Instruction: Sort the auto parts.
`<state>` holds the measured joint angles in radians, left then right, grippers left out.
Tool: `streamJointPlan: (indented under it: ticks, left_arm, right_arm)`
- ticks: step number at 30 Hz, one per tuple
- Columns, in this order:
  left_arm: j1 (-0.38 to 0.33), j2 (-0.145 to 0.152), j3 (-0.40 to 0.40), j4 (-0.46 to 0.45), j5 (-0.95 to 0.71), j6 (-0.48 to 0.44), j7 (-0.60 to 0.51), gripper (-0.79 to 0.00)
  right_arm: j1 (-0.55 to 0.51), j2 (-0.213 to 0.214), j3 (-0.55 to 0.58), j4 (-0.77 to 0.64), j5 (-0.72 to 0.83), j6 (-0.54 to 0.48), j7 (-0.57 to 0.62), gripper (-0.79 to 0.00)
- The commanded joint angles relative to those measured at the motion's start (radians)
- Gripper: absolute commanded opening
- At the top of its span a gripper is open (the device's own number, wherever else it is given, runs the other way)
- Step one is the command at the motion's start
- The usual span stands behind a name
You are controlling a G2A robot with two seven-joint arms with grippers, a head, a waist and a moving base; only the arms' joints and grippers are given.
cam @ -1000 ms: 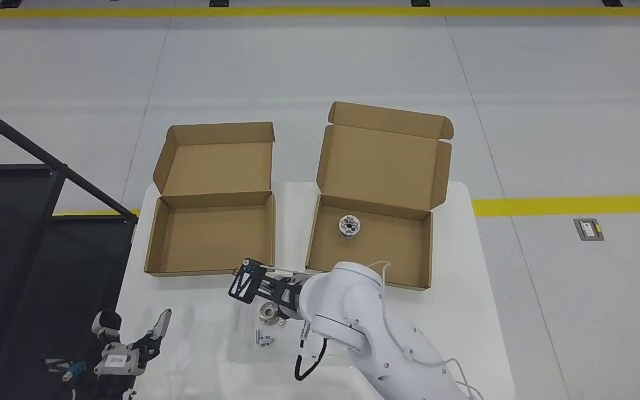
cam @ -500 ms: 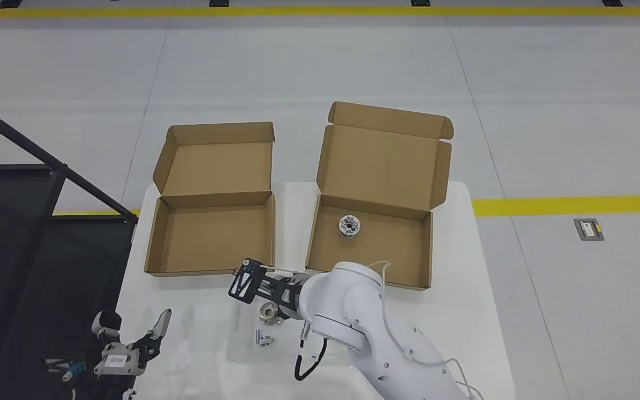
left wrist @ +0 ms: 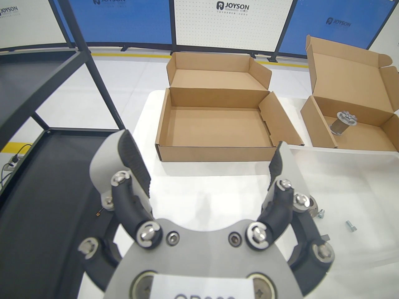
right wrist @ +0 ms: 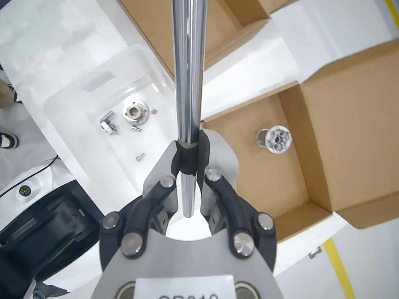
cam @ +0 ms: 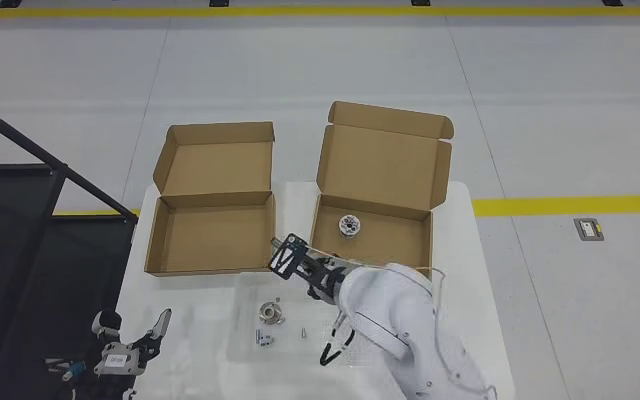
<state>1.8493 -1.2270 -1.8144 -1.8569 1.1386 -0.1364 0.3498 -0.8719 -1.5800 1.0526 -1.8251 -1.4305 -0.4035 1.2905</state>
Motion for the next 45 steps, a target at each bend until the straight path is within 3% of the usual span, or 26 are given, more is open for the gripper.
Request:
streamJointPlan:
  ticks: [1,11,23,25,29,39,45]
  left_arm:
    - [0.000,0.000,0.000,0.000,0.000,0.000,0.000,0.000]
    - [0.000,0.000,0.000,0.000,0.000,0.000,0.000,0.000]
    - [0.000,0.000,0.000,0.000,0.000,0.000,0.000,0.000]
    - [0.000,0.000,0.000,0.000,0.000,0.000,0.000,0.000]
    - [0.000,0.000,0.000,0.000,0.000,0.000,0.000,0.000]
    - [0.000,0.000,0.000,0.000,0.000,0.000,0.000,0.000]
    - [0.000,0.000,0.000,0.000,0.000,0.000,0.000,0.000]
  right_arm:
    - [-0.009,0.008,0.051,-0.010,0.002,-0.014,-0.001,-0.785]
    - [-0.085,0.044,0.218,-0.069,0.003,-0.054,-0.087,-0.785]
    - [-0.099,0.046,0.225,-0.060,-0.016,-0.039,-0.101,-0.785]
    - [-0.102,0.049,0.226,-0.023,-0.025,-0.032,-0.122,-0.785]
    - [-0.047,0.060,0.252,0.086,-0.023,-0.123,-0.166,-0.785]
    - [0.172,0.095,0.333,0.472,-0.010,-0.344,-0.241,-0.785]
    - [0.240,0.099,0.305,0.568,-0.044,-0.356,-0.252,-0.785]
